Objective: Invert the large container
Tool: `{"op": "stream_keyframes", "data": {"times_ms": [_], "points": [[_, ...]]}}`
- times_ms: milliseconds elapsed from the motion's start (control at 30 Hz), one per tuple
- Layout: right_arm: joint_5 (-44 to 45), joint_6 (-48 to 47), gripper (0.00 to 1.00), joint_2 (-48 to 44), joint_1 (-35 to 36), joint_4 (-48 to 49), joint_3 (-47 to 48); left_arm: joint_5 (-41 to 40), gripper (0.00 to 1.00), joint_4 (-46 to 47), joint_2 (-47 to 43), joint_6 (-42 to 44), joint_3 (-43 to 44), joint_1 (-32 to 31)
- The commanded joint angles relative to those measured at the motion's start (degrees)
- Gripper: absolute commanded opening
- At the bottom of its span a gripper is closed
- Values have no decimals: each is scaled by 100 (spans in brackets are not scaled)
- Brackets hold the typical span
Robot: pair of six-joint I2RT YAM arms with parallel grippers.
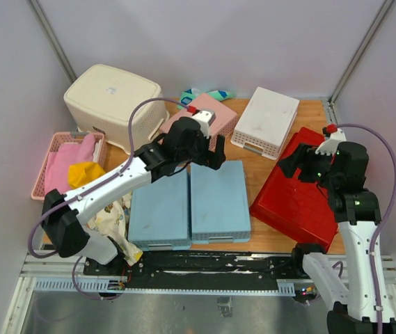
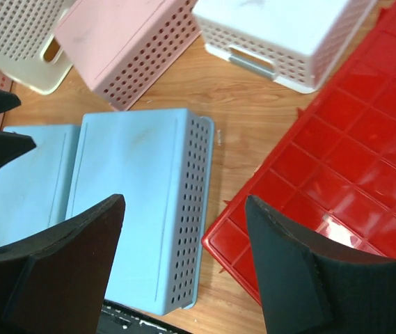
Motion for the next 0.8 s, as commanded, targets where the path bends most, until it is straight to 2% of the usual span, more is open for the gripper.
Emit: {"op": "stream_keyframes", "data": {"times_ms": [0,100,200,500,767], "points": [[630,71,72,287,783,55,-52,-549,99,289,-741,-194,-693,236],[1449,72,72,635,1191,-207,29,-837,99,-158,-986,-421,-775,355],[2140,176,73,934,1258,-427,112,-1213,99,-292,-1331,-535,-998,357],[3652,382,73,1367,1257,-851,492,-1574,99,627,-2841,-793,-2424,356],[3910,383,73,1324,1253,-823,435,-1816,99,799,-3034,-915,-2688,356]]}}
